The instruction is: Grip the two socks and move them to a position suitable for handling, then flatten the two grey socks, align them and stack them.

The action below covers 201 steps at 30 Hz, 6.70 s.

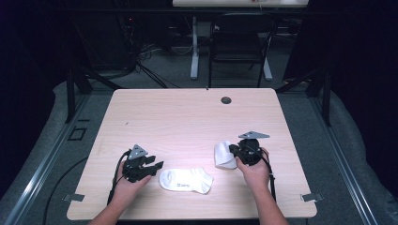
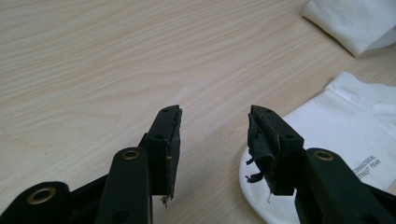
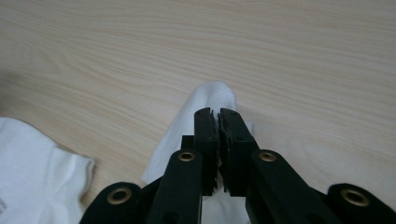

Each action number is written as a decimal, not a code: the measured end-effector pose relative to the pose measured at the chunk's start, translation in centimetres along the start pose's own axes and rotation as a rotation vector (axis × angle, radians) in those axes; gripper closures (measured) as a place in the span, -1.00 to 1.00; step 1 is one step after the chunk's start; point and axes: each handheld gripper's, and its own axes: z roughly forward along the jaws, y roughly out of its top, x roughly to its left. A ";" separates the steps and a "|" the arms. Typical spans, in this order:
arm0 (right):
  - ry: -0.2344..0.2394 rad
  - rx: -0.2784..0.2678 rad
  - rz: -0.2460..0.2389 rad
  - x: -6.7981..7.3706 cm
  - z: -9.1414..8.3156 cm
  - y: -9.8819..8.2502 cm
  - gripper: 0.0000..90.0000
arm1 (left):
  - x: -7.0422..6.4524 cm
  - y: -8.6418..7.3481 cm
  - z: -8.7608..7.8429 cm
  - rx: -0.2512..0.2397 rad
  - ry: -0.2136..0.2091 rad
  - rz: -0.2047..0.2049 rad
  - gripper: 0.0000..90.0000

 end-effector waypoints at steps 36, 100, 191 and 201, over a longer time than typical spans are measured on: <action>0.040 -0.002 -0.117 5.7 5.2 3.6 0.46 | 0.3 0.2 0.5 0.010 0.000 -0.004 0.19; 0.047 0.082 -0.058 -0.1 5.3 -1.2 0.92 | -1.3 5.0 9.0 0.122 -0.052 -0.011 0.98; 0.216 0.096 -0.173 8.1 -0.4 -4.1 0.92 | -2.4 -0.8 -0.8 0.124 -0.113 0.051 0.99; 0.212 0.100 -0.172 8.0 -0.2 -4.2 0.92 | -2.1 -0.9 -0.5 0.130 -0.107 0.047 0.98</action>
